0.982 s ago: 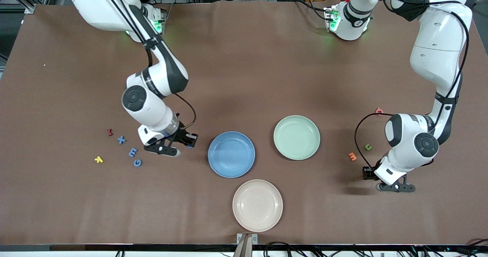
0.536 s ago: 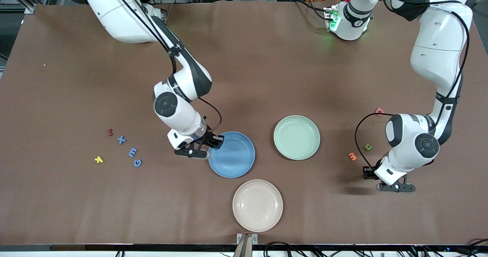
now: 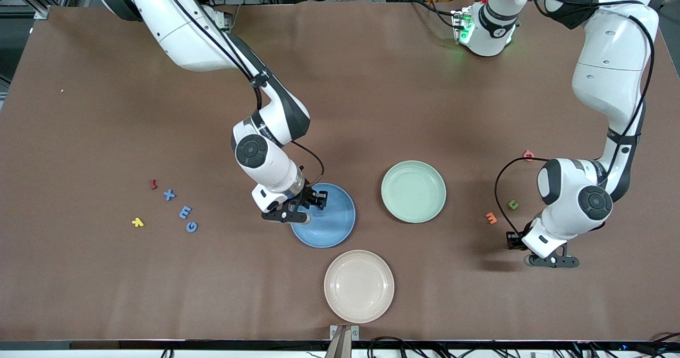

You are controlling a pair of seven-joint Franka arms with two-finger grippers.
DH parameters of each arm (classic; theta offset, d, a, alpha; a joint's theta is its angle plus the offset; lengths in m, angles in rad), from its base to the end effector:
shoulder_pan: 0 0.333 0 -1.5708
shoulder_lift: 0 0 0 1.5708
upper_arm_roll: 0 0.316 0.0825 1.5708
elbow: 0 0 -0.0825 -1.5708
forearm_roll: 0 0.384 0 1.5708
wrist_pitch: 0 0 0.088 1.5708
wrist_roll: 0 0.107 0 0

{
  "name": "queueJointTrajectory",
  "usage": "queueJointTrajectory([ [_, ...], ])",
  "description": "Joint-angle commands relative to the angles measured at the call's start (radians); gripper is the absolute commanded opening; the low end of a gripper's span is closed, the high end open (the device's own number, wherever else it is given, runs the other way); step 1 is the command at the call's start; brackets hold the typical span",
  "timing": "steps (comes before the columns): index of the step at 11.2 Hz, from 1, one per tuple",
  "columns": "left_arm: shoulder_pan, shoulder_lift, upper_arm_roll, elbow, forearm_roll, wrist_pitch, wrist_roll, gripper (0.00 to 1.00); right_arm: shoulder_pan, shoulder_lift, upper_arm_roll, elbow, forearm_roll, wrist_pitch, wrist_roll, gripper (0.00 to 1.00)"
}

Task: Sort letters by color into matching plates
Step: 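Carry the blue a onto the blue plate with the right gripper, then open the right gripper and move it back to the blue letters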

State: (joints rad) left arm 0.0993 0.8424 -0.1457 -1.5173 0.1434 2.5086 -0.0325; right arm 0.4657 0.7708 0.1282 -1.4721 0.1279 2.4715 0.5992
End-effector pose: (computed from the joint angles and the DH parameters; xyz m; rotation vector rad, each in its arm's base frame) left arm 0.7236 -0.0164 0.1795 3.1129 -0.1029 0.2485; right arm 0.6252 0.3988 0.2467 -2.8562 0.2045 -0.1341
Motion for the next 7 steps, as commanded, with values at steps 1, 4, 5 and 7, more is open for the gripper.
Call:
queueJointTrajectory([
  [1,-0.006,0.015,0.001,-0.004,0.024,-0.022,0.002,0.11,-0.015,0.005,0.001,0.029,-0.057,-0.012,-0.002,1.0],
  [4,-0.007,-0.009,-0.012,0.002,0.016,-0.078,-0.003,0.0,-0.074,-0.04,-0.005,0.001,-0.073,-0.073,-0.01,1.0],
  [5,-0.015,-0.022,-0.021,0.002,0.013,-0.099,-0.001,0.0,-0.103,-0.068,-0.021,-0.007,-0.098,-0.133,-0.065,1.0],
  [7,-0.009,-0.043,-0.058,0.002,0.013,-0.123,0.006,0.0,-0.166,-0.111,-0.042,-0.01,-0.102,-0.225,-0.233,1.0],
])
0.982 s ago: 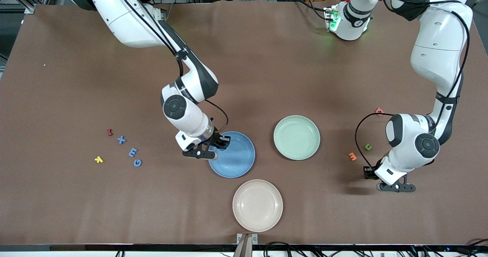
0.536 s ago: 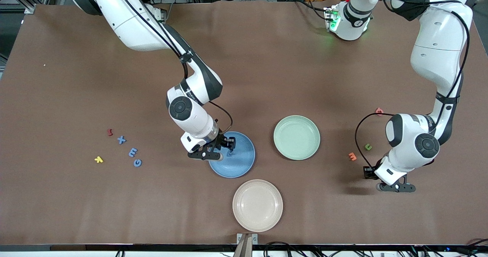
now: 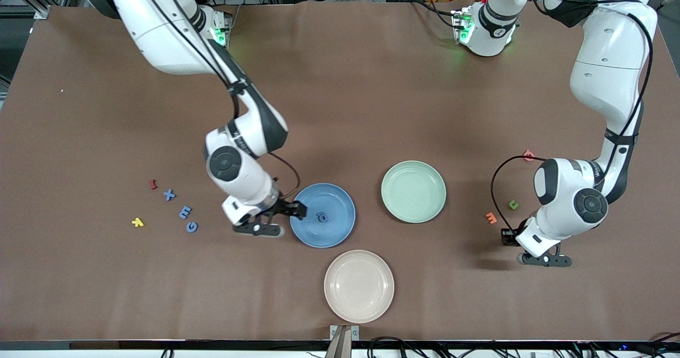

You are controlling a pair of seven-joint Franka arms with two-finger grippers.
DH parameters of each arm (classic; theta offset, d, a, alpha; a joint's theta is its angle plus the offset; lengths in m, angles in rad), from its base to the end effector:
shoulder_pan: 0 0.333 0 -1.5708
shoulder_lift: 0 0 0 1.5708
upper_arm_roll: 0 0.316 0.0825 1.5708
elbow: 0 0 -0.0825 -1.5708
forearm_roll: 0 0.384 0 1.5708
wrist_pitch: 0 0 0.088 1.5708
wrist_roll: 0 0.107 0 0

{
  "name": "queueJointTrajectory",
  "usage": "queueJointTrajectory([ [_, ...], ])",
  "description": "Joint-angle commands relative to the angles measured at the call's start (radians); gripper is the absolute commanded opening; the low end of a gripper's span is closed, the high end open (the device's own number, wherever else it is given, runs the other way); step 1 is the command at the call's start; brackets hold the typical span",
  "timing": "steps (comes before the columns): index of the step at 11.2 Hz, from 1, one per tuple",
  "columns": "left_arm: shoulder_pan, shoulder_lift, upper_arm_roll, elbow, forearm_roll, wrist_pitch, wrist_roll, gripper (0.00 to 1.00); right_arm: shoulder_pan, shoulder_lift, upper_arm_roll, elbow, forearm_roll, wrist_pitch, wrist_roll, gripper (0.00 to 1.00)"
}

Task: Sort letters by color into matching plates
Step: 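Open the right gripper and move it back to the blue letters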

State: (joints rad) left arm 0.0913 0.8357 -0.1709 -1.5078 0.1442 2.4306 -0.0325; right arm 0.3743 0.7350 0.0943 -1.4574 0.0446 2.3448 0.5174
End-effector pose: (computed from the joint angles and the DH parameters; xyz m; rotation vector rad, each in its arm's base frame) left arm 0.7197 -0.0359 0.1822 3.1047 -0.1399 0.1552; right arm 0.6630 0.3212 0.2650 -2.9770 0.1589 -0.1364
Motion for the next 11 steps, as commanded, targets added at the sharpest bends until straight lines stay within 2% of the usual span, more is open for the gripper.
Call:
queueJointTrajectory([
  [1,0.004,-0.052,-0.056,-0.009,0.012,-0.053,0.006,0.0,-0.106,-0.1,-0.022,-0.047,-0.02,-0.129,-0.243,1.0],
  [2,0.008,-0.061,-0.087,-0.008,0.009,-0.067,0.003,0.0,-0.133,-0.123,-0.03,-0.084,-0.02,-0.133,-0.317,1.0],
  [4,-0.001,-0.085,-0.128,-0.008,0.011,-0.094,-0.003,0.0,-0.195,-0.175,-0.038,-0.168,-0.02,-0.131,-0.335,1.0],
  [6,-0.004,-0.099,-0.203,-0.014,0.009,-0.119,-0.013,0.0,-0.215,-0.2,-0.109,-0.233,-0.017,-0.122,-0.276,1.0],
  [7,-0.016,-0.11,-0.225,-0.012,0.009,-0.142,-0.05,0.0,-0.23,-0.198,-0.125,-0.244,-0.019,-0.119,-0.233,1.0],
  [11,-0.132,-0.141,-0.234,-0.012,0.025,-0.189,-0.274,0.0,-0.317,-0.195,-0.128,-0.306,-0.008,-0.023,-0.22,1.0],
])
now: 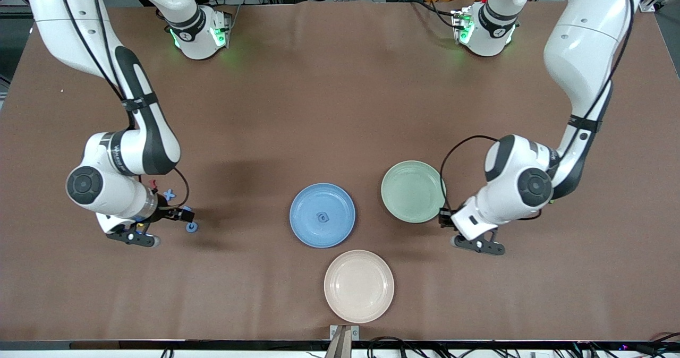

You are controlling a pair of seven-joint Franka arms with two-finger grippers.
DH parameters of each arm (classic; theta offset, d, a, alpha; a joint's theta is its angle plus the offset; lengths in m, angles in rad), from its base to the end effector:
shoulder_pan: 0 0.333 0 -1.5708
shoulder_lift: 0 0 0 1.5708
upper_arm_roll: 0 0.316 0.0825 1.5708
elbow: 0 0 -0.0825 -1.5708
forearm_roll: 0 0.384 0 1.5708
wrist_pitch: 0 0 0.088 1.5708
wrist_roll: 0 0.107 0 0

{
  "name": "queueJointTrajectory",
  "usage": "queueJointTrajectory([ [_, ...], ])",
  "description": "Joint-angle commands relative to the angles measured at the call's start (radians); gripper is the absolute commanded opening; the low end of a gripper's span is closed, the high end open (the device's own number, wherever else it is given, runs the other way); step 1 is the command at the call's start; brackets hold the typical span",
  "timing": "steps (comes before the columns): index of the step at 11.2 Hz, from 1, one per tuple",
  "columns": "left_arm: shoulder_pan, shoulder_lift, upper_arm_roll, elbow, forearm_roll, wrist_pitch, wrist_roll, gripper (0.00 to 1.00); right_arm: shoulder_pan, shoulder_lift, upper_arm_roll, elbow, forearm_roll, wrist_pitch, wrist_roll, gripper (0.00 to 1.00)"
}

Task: Sort letters by color into matching plates
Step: 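Lower the left gripper's B onto the green plate while the right gripper grasps E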

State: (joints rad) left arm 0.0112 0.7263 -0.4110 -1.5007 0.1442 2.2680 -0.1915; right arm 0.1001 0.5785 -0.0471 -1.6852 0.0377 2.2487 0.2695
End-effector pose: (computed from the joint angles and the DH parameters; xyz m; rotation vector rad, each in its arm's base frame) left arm 0.6851 -0.2276 0.2745 2.9550 -0.2792 0.0806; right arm 0.6752 0.0403 0.2627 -3.1192 0.3649 0.0229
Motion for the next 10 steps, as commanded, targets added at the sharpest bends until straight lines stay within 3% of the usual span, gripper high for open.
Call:
queueJointTrajectory([
  [1,-0.091,-0.031,0.008,-0.023,0.025,-0.033,-0.171,0.0,-0.054,-0.028,0.013,-0.102,0.001,0.124,0.025,1.0],
  [5,-0.186,-0.027,0.008,-0.055,0.025,-0.054,-0.417,0.0,-0.053,-0.016,0.016,-0.209,0.001,0.275,0.023,1.0],
  [7,-0.198,-0.03,0.008,-0.096,0.025,-0.064,-0.468,0.14,-0.043,-0.014,0.018,-0.232,0.001,0.293,0.027,1.0],
  [8,-0.198,-0.031,0.008,-0.107,0.025,-0.065,-0.468,0.43,-0.04,-0.014,0.019,-0.249,0.001,0.316,0.027,1.0],
  [9,-0.195,-0.03,0.006,-0.107,0.023,-0.076,-0.477,0.83,-0.039,-0.009,0.021,-0.254,0.001,0.33,0.027,1.0],
  [10,-0.195,-0.031,0.006,-0.107,0.023,-0.085,-0.494,1.0,-0.034,0.0,0.021,-0.252,0.001,0.334,0.027,1.0],
])
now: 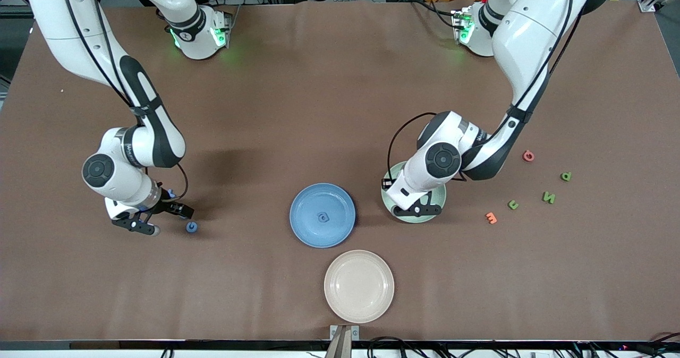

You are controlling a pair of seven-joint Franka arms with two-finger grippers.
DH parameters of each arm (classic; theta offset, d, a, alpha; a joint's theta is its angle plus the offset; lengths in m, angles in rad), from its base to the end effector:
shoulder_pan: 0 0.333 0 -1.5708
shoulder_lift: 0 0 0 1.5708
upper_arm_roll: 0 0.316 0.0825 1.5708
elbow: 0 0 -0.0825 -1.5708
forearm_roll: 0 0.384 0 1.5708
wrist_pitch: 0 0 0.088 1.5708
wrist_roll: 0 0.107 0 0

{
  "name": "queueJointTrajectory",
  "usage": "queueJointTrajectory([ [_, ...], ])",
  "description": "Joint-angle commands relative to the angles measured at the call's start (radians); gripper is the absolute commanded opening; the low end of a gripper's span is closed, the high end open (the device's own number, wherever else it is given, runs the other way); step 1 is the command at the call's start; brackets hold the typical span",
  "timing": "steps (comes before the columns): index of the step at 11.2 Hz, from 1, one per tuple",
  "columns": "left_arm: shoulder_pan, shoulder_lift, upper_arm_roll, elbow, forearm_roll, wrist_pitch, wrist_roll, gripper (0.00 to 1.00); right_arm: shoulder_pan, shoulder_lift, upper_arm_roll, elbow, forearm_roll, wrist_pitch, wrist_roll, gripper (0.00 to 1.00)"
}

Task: Sort letters by color into matching plates
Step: 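Lower the left gripper's B onto the green plate while the right gripper grasps E, then move the right gripper's E onto the blue plate while the left gripper reaches n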

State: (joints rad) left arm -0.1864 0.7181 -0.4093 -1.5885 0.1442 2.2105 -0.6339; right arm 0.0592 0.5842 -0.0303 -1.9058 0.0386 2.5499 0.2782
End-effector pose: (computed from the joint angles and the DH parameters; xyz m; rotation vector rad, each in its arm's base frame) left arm 0.5968 -0.3518 0.2369 3.0307 0.0546 -0.1765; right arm 0.6356 0.0187 0.1944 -3.0956 0.4286 -0.0918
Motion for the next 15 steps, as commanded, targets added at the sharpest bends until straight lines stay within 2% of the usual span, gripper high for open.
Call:
queueJointTrajectory([
  [1,0.002,-0.028,0.004,-0.018,0.023,-0.029,-0.062,1.0,0.008,0.002,0.004,-0.036,0.0,0.059,0.018,1.0],
  [5,0.033,-0.101,0.006,-0.008,0.024,-0.11,-0.055,1.0,0.016,0.017,0.004,-0.056,0.0,0.107,0.018,1.0],
  [6,0.039,-0.109,0.012,-0.008,0.025,-0.132,-0.049,1.0,0.016,0.019,0.004,-0.068,-0.006,0.122,0.001,0.88],
  [8,0.045,-0.156,0.05,-0.011,0.025,-0.175,-0.027,1.0,0.014,0.017,0.004,-0.075,-0.013,0.122,-0.04,0.51],
  [10,0.126,-0.186,0.052,-0.019,0.025,-0.208,0.105,1.0,0.013,0.016,0.004,-0.078,-0.013,0.124,-0.048,0.25],
  [12,0.191,-0.224,0.052,-0.063,0.025,-0.21,0.239,1.0,0.011,0.014,0.004,-0.078,-0.013,0.124,-0.048,0.2],
  [15,0.263,-0.252,0.052,-0.126,0.025,-0.193,0.443,1.0,0.01,0.01,0.004,-0.075,-0.01,0.124,-0.047,0.19],
])
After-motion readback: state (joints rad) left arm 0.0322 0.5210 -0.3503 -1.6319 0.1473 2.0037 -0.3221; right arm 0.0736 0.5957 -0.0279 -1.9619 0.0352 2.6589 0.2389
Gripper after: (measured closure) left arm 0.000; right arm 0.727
